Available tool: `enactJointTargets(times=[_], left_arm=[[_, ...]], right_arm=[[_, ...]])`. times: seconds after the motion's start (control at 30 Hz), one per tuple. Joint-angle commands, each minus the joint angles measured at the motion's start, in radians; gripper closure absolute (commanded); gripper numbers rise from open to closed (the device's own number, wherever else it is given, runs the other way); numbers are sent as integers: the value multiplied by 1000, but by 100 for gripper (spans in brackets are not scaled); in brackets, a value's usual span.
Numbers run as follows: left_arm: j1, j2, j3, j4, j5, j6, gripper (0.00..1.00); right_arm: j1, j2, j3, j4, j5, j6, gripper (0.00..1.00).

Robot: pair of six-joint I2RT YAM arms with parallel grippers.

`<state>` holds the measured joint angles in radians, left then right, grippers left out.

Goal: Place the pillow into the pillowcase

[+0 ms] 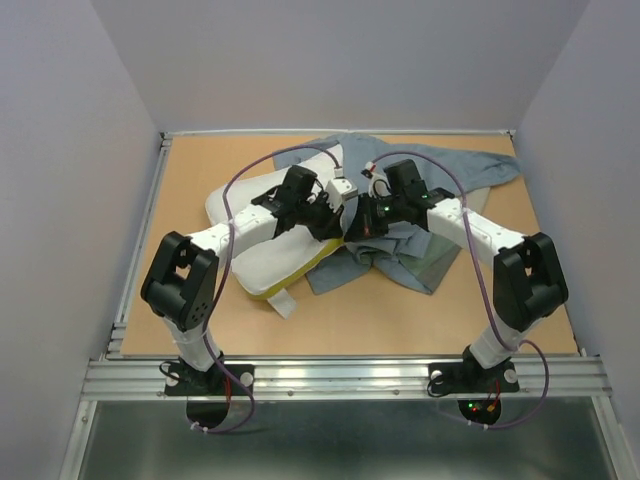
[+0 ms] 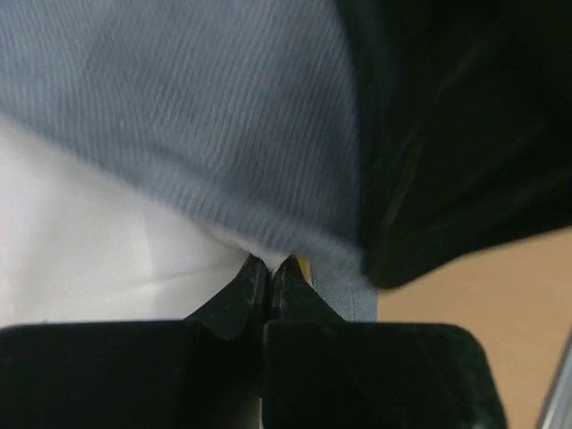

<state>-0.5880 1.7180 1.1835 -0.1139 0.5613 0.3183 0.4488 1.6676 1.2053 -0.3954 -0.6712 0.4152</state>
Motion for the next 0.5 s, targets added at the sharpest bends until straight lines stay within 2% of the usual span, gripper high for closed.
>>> enactJointTargets(times=[0.0, 0.17, 0.3, 0.47], left_arm=[[-6, -84, 140, 170, 248, -223, 100], [-4, -100, 82, 229, 316, -294, 100], [-4, -64, -59, 238, 315, -269, 100], [-6, 32, -111, 93, 310, -61, 100]], right_arm=[[53, 21, 154, 85, -88, 117, 99], [57, -18, 189, 231, -131, 335, 99], [57, -37, 142, 256, -148, 378, 99], [57, -92, -13, 253, -151, 378, 98]])
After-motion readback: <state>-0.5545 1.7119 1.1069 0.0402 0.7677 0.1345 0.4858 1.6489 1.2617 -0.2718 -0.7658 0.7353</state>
